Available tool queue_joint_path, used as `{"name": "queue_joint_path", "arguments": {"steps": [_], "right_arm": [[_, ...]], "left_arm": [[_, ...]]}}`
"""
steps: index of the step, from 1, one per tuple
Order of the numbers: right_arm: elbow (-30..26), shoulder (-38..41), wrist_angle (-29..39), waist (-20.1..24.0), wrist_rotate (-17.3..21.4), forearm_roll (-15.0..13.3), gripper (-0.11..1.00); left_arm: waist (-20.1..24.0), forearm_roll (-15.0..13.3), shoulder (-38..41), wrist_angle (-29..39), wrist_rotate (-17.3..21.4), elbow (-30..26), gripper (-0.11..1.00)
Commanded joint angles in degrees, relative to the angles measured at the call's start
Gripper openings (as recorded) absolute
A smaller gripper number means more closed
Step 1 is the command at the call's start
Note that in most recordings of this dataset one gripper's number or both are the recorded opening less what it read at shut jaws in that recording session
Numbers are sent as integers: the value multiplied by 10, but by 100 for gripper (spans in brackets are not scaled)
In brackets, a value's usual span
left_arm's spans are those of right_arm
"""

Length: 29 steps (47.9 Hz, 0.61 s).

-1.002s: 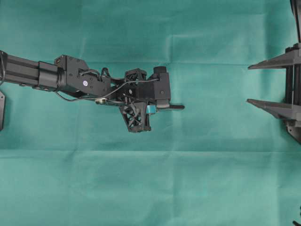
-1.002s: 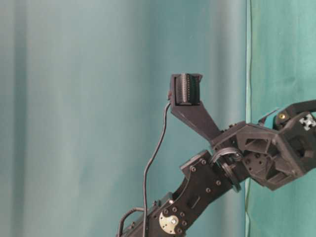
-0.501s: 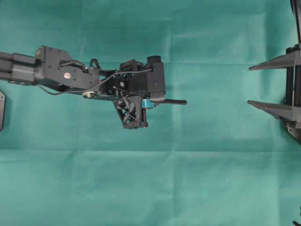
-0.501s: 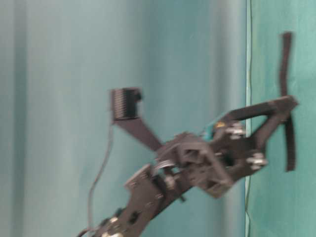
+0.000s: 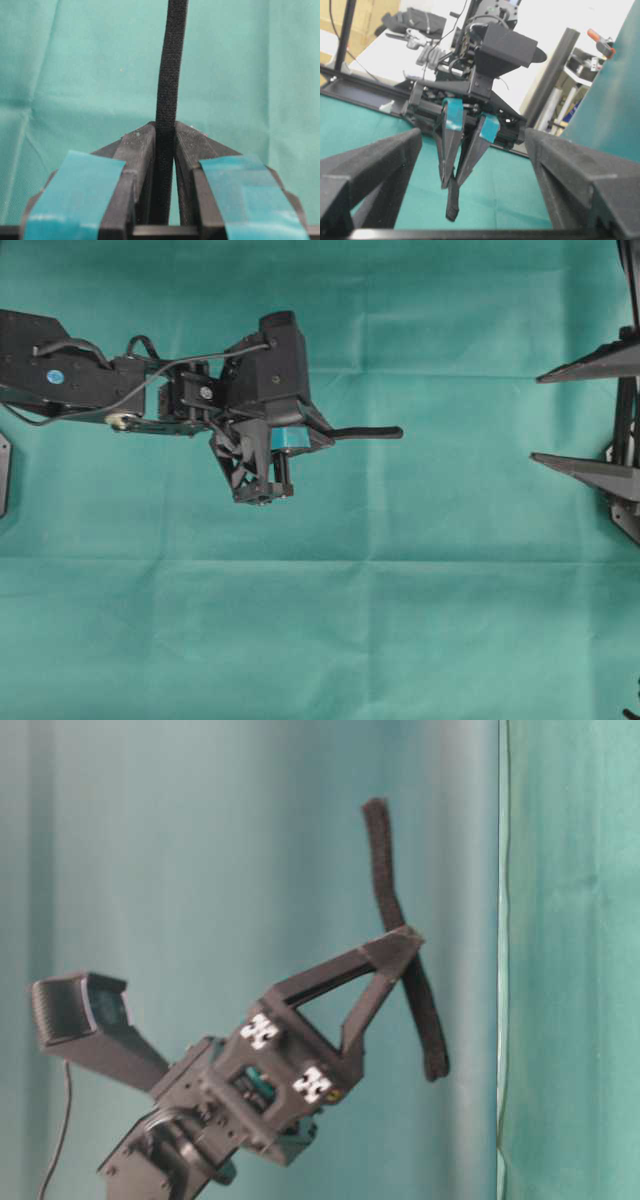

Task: Peel off the Velcro with your right arm.
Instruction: 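Lift the strap with the left gripper and rotate it upright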

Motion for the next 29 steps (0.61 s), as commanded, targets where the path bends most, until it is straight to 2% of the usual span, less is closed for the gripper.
{"name": "queue_joint_path", "arguments": {"steps": [1, 13, 19, 29], "right_arm": [[-21, 19, -3, -1, -2, -7, 65], [-39, 76, -3, -6, -43, -8, 65], [-42, 94, -3, -13, -75, -8, 65], [-42, 113, -4, -25, -105, -8, 65]], "left_arm": [[-2, -3, -18, -16, -16, -2, 9], [1, -3, -22, -50, -105, 12, 9], [2, -3, -30, -75, -164, 22, 9], [14, -3, -64, -151, -241, 63, 9]]}}
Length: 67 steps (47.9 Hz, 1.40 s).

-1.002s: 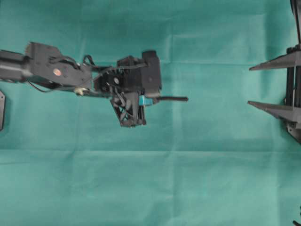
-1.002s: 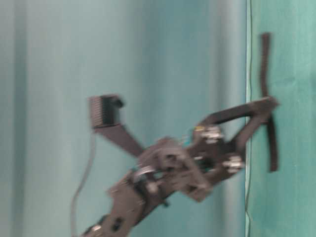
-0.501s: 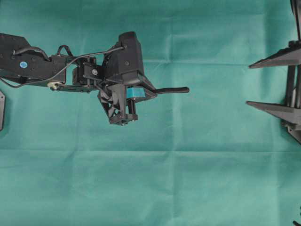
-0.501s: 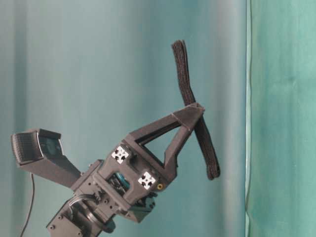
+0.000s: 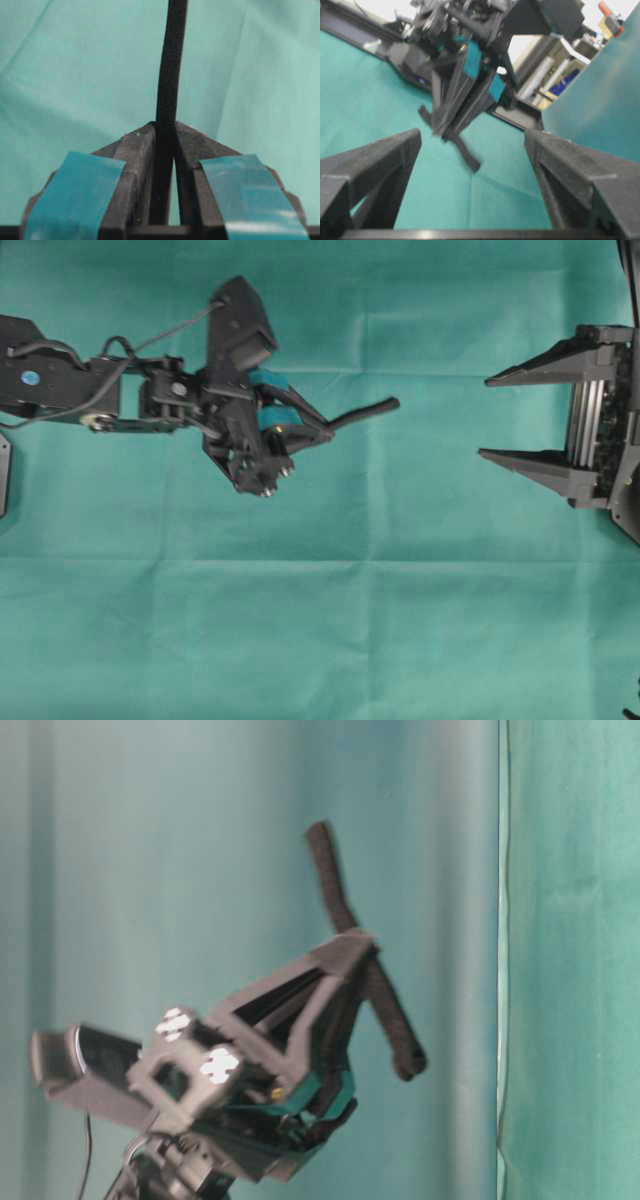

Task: Peel off the Velcro with your right arm.
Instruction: 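Lift the strap with the left gripper and rotate it upright, then move the open right gripper toward the strap's free end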

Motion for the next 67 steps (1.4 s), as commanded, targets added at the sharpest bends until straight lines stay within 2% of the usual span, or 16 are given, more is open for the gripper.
{"name": "queue_joint_path", "arguments": {"steps": [1, 9, 17, 40, 56, 67], "right_arm": [[-15, 10, -4, -6, -7, 0, 65], [-17, 31, -6, -27, -29, 0, 65], [-25, 52, -10, -45, -40, 0, 65], [-61, 133, -43, -48, -43, 0, 65], [-86, 205, -94, -65, -43, 0, 65], [-111, 245, -98, -66, -44, 0, 65]], "left_arm": [[9, -1, -30, -45, -18, 12, 9], [15, -1, -50, -121, -59, 54, 9], [15, -1, -59, -145, -86, 76, 9], [15, -1, -57, -149, -86, 80, 9], [15, -1, -57, -149, -86, 83, 9], [15, -1, -57, -149, -86, 85, 9]]}}
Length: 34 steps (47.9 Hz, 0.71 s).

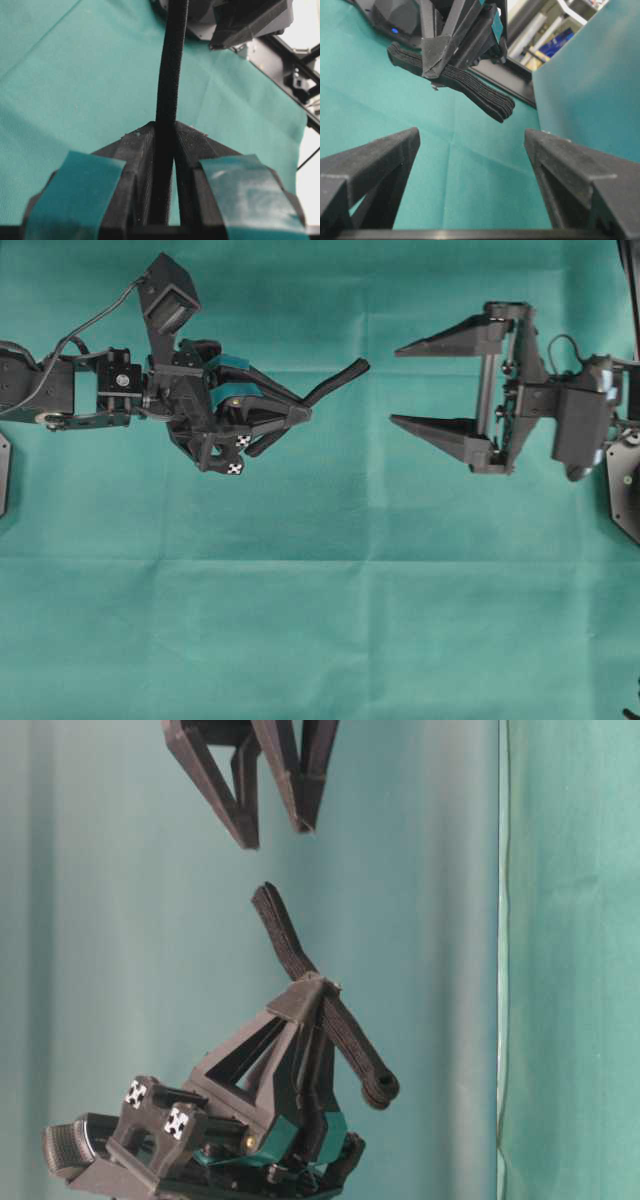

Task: Peel off the Velcro with your right arm.
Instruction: 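Move the open right gripper toward the strap's free end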

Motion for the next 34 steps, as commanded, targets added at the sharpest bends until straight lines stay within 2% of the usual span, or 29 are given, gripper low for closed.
{"name": "queue_joint_path", "arguments": {"steps": [1, 14, 34], "right_arm": [[-22, 11, -7, -2, -1, 1, 65], [-39, 47, -17, -2, -7, 1, 65], [-36, 51, -29, -2, -11, 1, 65]], "left_arm": [[2, -1, -11, -6, 0, -4, 9], [2, -1, -11, -8, 1, -1, 9], [11, -1, -14, -18, -1, 7, 9]]}}
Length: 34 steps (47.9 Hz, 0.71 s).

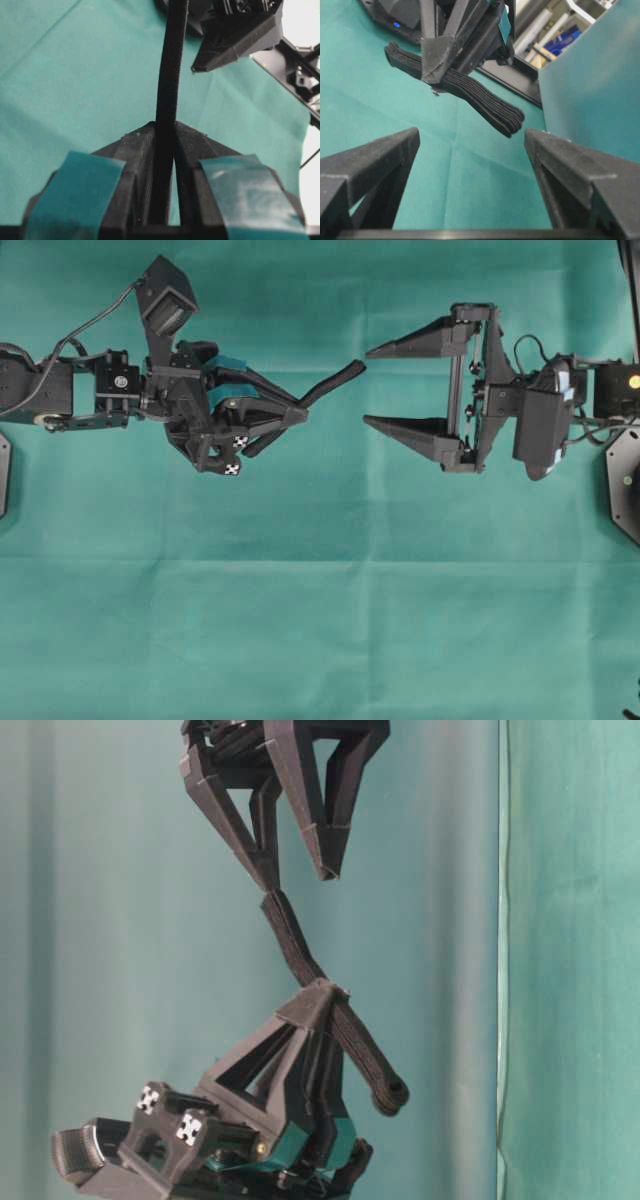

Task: Peel off the Velcro with your right arm.
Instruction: 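Move the open right gripper toward the strap's free end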

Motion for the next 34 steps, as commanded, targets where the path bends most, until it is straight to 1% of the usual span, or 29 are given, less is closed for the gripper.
{"name": "queue_joint_path", "arguments": {"steps": [1, 27, 32, 34], "right_arm": [[-10, -4, -6, -1, 0, 1, 65], [-12, -2, -11, -2, -2, 1, 64], [-13, -2, -14, -6, -2, 1, 60], [-13, -2, -15, -7, -2, 1, 52]], "left_arm": [[7, -1, -14, -11, -1, -4, 9], [7, -1, -14, -18, -2, 3, 9], [7, -1, -14, -18, -2, 3, 9], [6, -1, -14, -18, -2, 3, 9]]}}
